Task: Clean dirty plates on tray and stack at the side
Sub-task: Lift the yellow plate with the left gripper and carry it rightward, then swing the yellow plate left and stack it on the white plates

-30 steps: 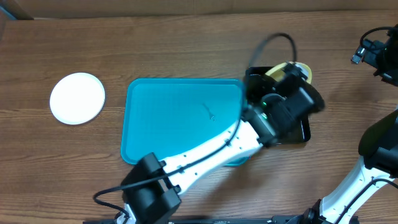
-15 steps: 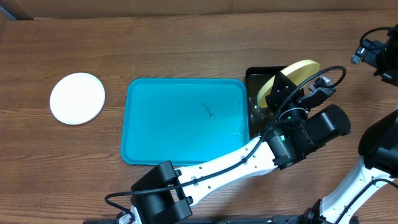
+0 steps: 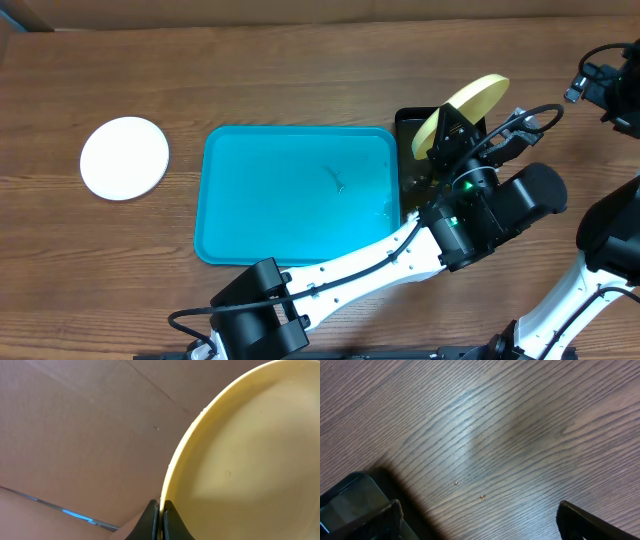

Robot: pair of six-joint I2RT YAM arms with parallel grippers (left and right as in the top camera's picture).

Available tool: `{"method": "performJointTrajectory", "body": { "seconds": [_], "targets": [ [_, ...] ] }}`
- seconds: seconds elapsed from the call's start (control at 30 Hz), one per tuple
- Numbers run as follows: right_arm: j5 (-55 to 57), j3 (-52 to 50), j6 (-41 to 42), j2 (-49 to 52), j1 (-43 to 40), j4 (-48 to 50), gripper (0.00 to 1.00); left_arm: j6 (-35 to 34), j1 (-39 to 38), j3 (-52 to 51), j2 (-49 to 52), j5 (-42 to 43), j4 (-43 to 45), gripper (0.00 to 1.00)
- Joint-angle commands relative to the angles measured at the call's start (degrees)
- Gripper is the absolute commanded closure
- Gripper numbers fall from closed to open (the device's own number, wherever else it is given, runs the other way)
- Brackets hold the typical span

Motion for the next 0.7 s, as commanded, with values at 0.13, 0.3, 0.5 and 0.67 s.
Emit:
{"method": "performJointTrajectory", "body": {
  "seconds": [0.13,0.3,0.5,0.67],
  "targets": [
    [0.3,0.6,0.0,-0.8,-0.1,0.1,0.00,-16.6,0.6,1.5,0.4,2.9,-8.3,0.96],
    [0.3,0.6,0.0,-0.8,-0.1,0.1,0.00,-33.0,2.6,1.5,0.4,20.9,-25.2,0.96],
    [0.3,0.6,0.0,-0.8,-0.1,0.1,0.00,-46.9,12.5,1.5,0.0,41.9,-32.5,0.96],
    [0.3,0.6,0.0,-0.8,-0.1,0.1,0.00,-50.9,26.0,1.5,-1.6,73.0,-33.6,0.96]
  ]
}}
